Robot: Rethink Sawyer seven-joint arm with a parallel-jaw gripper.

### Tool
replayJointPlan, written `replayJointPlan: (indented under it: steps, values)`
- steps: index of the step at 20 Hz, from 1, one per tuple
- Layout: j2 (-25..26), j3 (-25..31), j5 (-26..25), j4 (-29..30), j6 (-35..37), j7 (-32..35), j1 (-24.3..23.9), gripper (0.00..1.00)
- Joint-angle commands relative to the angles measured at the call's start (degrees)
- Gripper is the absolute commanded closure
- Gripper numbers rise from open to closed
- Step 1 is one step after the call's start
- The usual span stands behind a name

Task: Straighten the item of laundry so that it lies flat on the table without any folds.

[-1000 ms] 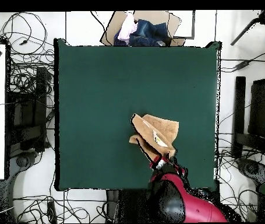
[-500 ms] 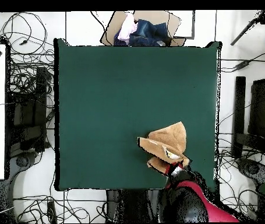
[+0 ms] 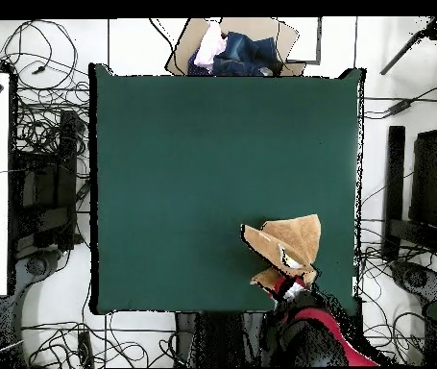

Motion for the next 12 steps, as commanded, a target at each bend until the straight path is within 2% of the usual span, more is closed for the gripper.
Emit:
replayJointPlan:
  steps: [1,7,12]
  values:
    - [-2.0,5.2,2.7,4.0,4.7,-8.7,0.2,1.00]
    - [1.0,5.3,0.1,1.6,3.5,-1.8,4.2,1.00]
    - [8.1,2.5,-4.4,-1.9,-0.7,5.1,9.5,1.00]
